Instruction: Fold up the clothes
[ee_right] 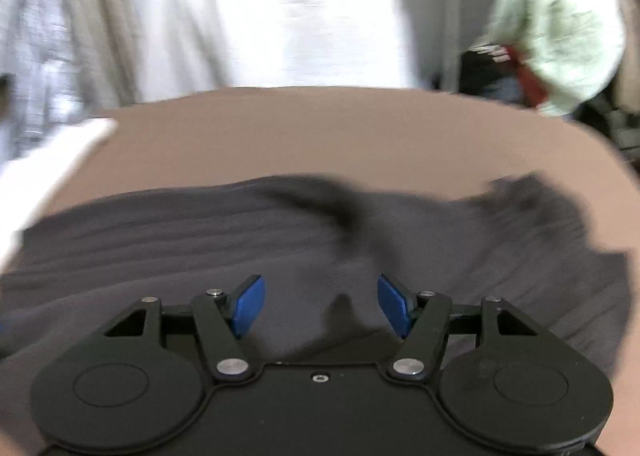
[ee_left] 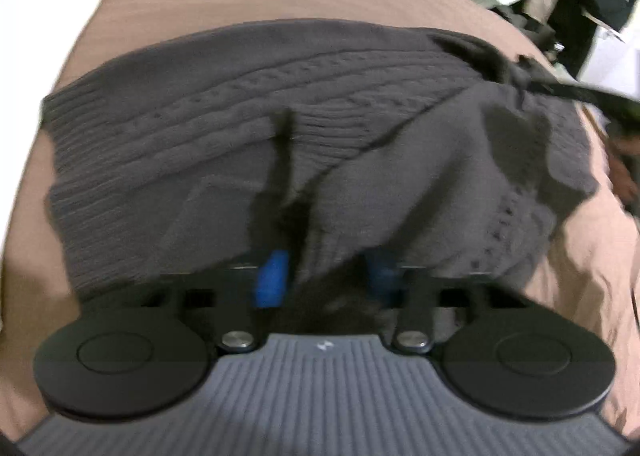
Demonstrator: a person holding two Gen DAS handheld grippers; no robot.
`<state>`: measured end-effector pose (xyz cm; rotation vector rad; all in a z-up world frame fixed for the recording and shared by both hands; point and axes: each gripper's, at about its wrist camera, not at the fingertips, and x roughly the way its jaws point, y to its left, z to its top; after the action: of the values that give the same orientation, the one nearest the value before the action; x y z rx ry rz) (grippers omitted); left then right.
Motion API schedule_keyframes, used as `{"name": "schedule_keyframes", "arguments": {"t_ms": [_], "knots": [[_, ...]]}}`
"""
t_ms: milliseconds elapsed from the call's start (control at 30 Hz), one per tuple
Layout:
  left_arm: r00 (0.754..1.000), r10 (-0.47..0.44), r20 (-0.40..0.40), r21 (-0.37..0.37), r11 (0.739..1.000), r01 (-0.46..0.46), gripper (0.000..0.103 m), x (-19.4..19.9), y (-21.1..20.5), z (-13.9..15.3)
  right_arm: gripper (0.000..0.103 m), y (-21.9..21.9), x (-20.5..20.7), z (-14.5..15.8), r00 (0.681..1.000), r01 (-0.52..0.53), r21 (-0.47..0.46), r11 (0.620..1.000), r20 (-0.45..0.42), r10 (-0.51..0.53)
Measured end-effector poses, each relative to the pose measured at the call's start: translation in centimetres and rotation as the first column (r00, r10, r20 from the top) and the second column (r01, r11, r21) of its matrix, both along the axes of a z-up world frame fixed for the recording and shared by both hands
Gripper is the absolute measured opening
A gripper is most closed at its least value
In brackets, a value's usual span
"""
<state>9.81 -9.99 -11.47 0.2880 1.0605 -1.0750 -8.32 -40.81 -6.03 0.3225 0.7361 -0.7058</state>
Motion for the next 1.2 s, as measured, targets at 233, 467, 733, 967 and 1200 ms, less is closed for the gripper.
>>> {"name": "schedule_keyframes", "arguments": {"t_ms": [233,467,733,967,1200], "knots": [[0.994,-0.030,0.102,-0.068,0.997,0.037,0.014,-0.8,-0.3,1.2,0.067,-5.7,6.4,-2.6,0.984,0.092,0.041,0.995,-0.154,-0.085],[0.991,0.031,0.129,-0.200,0.980,-0.005,0.010,1.3,-0.4,2.0,0.021,-10.4,10.8,0.0,0.962,0.148,-0.218,0.965,-0.196,-0.192],[0.980,0.180,0.086,-0.067,0.982,-0.175,0.015,4.7,-1.6,-1.3,0.053,-12.8,12.8,-4.0,0.922,-0.041,-0.162,0.986,-0.385,-0.025],[0.968,0.234,0.087,-0.048,0.972,-0.230,0.043,4.9,-0.9,-1.0,0.060,-9.0,8.6,-0.6,0.993,-0.019,-0.149,0.989,-0.119,0.001],[0.970,0.238,0.046,-0.106,0.967,-0.232,0.049,5.1,0.0,-0.8,0.066,-2.3,8.9,-3.1,0.966,-0.206,0.057,0.977,-0.147,0.212]]}}
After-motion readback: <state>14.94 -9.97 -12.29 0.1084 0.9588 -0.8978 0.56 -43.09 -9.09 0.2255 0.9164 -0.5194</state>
